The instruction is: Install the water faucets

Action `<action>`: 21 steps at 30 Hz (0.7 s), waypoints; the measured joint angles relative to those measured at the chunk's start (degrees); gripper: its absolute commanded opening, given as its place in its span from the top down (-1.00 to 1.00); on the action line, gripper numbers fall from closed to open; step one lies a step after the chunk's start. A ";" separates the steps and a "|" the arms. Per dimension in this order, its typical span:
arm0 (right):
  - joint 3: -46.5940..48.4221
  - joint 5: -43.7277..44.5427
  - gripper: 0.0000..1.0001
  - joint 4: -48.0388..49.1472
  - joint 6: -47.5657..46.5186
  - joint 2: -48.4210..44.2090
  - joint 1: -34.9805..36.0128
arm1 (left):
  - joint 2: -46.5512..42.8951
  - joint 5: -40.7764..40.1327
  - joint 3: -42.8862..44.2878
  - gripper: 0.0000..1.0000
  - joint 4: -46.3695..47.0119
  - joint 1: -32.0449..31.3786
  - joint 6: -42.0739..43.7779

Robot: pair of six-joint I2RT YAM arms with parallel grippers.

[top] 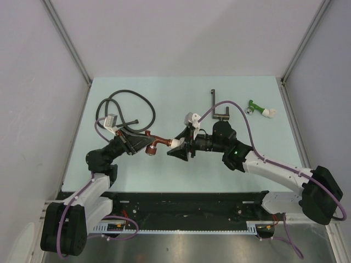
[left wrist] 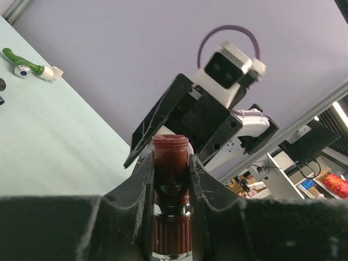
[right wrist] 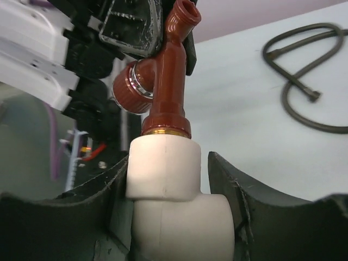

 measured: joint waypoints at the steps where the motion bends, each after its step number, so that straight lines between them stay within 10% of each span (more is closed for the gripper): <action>1: 0.00 -2.64 1.00 1.49 3.45 0.57 -1.09 | -0.02 -0.02 0.00 1.00 0.04 0.00 -0.07; 11: 0.00 -17.16 0.92 15.61 37.88 8.74 -7.13 | 0.00 -1.75 0.00 1.00 -0.13 0.20 -0.31; 21: 0.02 -14.86 -0.48 10.84 38.66 6.01 -7.32 | 0.20 -1.33 0.00 1.00 -0.50 0.11 -0.35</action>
